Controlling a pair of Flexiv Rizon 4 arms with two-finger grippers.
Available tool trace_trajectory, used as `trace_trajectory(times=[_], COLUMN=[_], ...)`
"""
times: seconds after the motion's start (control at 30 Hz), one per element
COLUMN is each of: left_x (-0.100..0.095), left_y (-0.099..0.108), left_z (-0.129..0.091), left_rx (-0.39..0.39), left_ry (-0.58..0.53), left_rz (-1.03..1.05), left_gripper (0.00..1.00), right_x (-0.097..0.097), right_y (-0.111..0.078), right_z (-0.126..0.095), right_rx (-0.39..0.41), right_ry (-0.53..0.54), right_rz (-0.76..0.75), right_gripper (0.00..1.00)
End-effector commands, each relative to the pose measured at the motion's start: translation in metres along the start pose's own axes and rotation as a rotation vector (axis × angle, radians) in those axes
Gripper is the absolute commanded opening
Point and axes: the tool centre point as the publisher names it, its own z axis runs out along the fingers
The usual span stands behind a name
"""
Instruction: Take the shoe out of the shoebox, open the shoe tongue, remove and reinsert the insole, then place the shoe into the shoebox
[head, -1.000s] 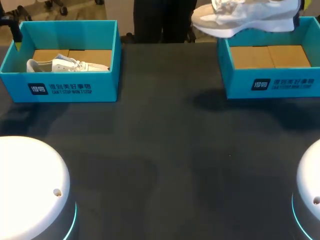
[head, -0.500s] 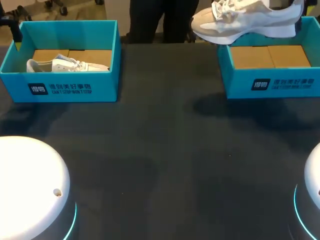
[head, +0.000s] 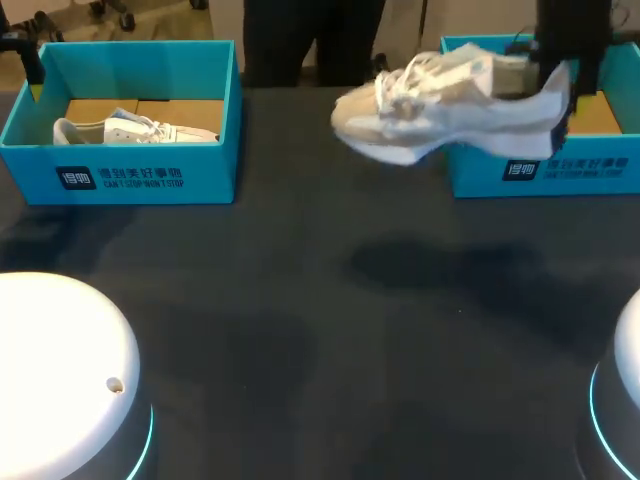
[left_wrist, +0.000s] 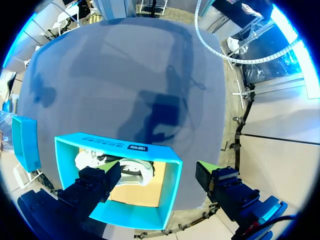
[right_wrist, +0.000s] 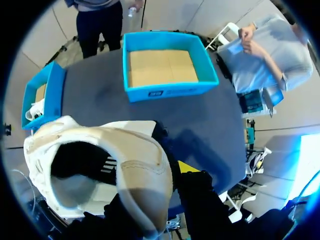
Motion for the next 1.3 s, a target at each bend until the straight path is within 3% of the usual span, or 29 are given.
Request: trace_trajectory(times=[0.03,0.47,0.57,0.63,0.67,0.7,0.77,0.9,0.97,1.3], left_x=[0.000,0.000,0.000,0.000,0.000,0.000,0.000,0.000,0.000,0.000], left_y=[-0.001,-0.001,-0.001,-0.001,-0.001,-0.001,-0.001,-0.001,-0.001,-0.001], left_z=[0.000,0.000,0.000,0.000,0.000,0.000,0.000,0.000,0.000,0.000], left_rx=[-0.001,-0.001,-0.001,-0.001,-0.001,-0.001,-0.001,-0.001,-0.001,-0.001], left_ry=[0.003,0.003,0.003,0.003,0.003,0.003,0.003,0.003,0.003,0.003], left_rz=[0.001,0.001,0.001,0.001,0.001,0.001,0.001,0.001,0.001,0.001], left_gripper=[1.00,1.00,1.00,1.00,1.00,1.00,1.00,1.00,1.00,1.00], right_x=[0.001,0.001,0.031,0.053,0.066,0.072,0.083,0.101,0.112,0.112], right_y=[-0.012,-0.012,-0.014,-0.026,-0.038,-0.046,-0.059,-0.084,-0.100,-0.100], right_z=[0.007,0.007,0.022,0.039,0.049,0.055,0.069,0.084,0.088,0.088], right_rx=[-0.102,-0.102,-0.111,-0.082,-0.076,-0.082,-0.054,-0.031,-0.015,-0.015], right_ry=[0.004,0.004,0.051,-0.021,0.005,0.045,-0.020,-0.024,0.050,0.050], right_rz=[0.002,0.002,-0.027,-0.062,-0.061,-0.065,-0.072,-0.081,-0.090,-0.090], right_gripper=[0.00,0.00,0.00,0.00,0.00,0.00,0.00,0.00,0.00,0.00])
